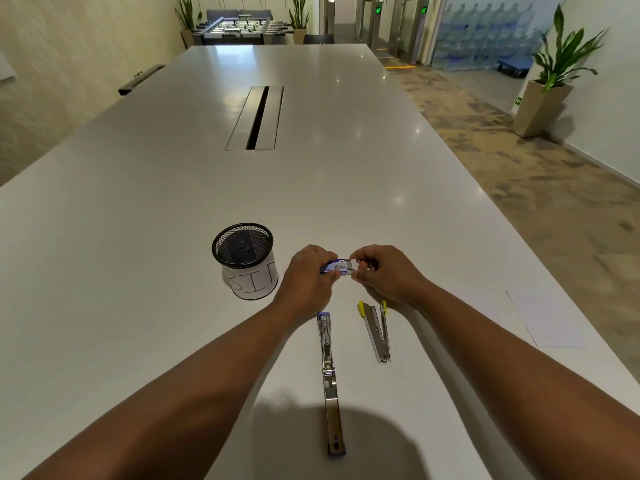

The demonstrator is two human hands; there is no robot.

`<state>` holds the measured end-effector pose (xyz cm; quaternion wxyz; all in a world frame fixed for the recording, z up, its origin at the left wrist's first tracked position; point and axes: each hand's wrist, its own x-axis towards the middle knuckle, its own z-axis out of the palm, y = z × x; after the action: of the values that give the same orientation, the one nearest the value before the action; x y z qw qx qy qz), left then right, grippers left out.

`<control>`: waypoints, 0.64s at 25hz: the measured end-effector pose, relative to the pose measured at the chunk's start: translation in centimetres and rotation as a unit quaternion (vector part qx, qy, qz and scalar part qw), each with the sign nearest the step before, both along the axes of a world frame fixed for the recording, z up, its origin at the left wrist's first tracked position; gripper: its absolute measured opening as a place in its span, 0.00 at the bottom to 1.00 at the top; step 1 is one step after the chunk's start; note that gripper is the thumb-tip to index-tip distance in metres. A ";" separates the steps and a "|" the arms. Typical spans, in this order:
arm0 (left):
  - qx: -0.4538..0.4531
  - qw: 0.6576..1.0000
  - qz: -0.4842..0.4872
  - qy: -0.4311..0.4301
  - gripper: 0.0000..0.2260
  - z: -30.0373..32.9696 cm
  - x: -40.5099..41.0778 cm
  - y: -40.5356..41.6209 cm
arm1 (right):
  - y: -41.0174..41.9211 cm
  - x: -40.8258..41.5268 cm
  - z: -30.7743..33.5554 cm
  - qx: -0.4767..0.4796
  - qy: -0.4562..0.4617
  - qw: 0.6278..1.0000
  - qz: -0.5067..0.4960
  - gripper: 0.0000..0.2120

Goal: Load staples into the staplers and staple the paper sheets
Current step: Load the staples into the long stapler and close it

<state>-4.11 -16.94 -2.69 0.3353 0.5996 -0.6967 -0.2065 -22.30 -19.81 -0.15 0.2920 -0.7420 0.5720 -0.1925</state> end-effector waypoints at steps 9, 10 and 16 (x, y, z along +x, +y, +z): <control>-0.003 1.000 0.006 -0.004 0.11 -0.2 0.0 -0.1 | 0.3 -0.1 0.0 -0.009 -0.061 0.997 -0.039 0.09; -0.004 1.000 0.006 -0.005 0.12 -0.2 -0.1 -0.1 | 0.3 0.0 0.0 -0.008 -0.057 0.997 -0.041 0.10; -0.007 1.000 0.010 -0.012 0.11 -0.4 0.0 -0.2 | 0.1 0.5 -0.1 -0.016 -0.061 0.997 -0.044 0.04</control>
<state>-4.13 -17.15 -3.10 0.3334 0.6066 -0.6960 -0.1907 -21.84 -19.71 -0.22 0.3051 -0.7075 0.5825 -0.2591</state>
